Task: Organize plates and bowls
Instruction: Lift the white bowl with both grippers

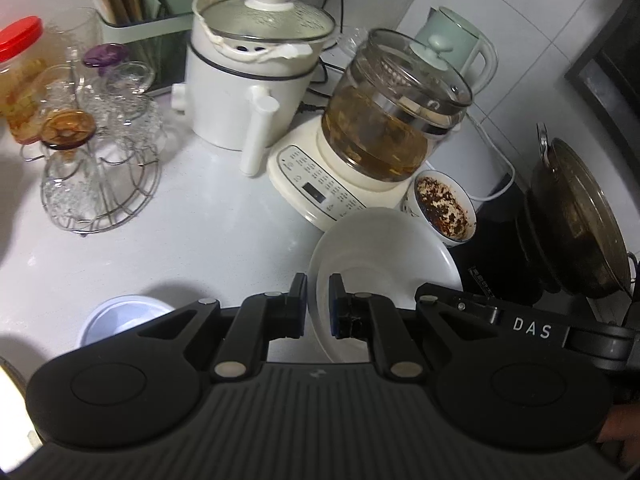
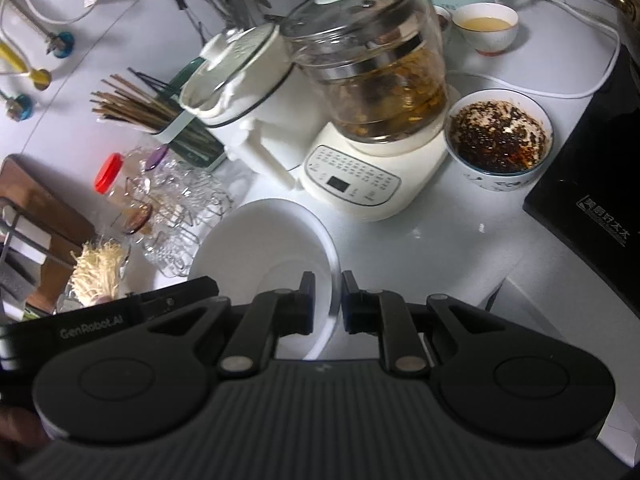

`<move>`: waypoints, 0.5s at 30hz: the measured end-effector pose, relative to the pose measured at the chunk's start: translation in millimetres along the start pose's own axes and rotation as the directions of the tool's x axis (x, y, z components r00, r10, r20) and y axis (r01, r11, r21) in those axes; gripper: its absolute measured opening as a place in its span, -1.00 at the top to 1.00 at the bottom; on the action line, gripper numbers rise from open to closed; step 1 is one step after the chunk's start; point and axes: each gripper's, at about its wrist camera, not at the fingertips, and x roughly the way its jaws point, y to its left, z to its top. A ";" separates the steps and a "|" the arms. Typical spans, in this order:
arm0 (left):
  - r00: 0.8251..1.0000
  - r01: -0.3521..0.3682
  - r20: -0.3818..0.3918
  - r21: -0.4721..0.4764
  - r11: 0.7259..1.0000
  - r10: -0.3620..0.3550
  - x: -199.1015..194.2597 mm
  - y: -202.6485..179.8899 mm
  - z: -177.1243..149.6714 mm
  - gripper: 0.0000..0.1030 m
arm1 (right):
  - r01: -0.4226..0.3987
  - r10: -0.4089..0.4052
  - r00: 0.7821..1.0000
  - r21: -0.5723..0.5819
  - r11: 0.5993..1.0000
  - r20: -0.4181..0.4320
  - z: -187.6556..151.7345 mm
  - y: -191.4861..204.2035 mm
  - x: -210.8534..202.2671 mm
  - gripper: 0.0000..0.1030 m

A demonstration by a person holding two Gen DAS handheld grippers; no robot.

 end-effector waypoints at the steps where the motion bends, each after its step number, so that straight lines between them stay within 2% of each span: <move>1: 1.000 -0.002 0.007 -0.006 1.000 0.002 -3.7 2.3 -0.9 0.77 | -0.003 0.003 1.000 -0.005 1.000 0.000 -1.1 3.1 0.1 0.69; 15: 0.995 -0.034 0.090 -0.073 0.997 0.041 -47.3 46.2 -8.6 0.77 | -0.055 0.056 0.998 -0.093 0.994 0.000 -7.6 55.6 4.6 0.69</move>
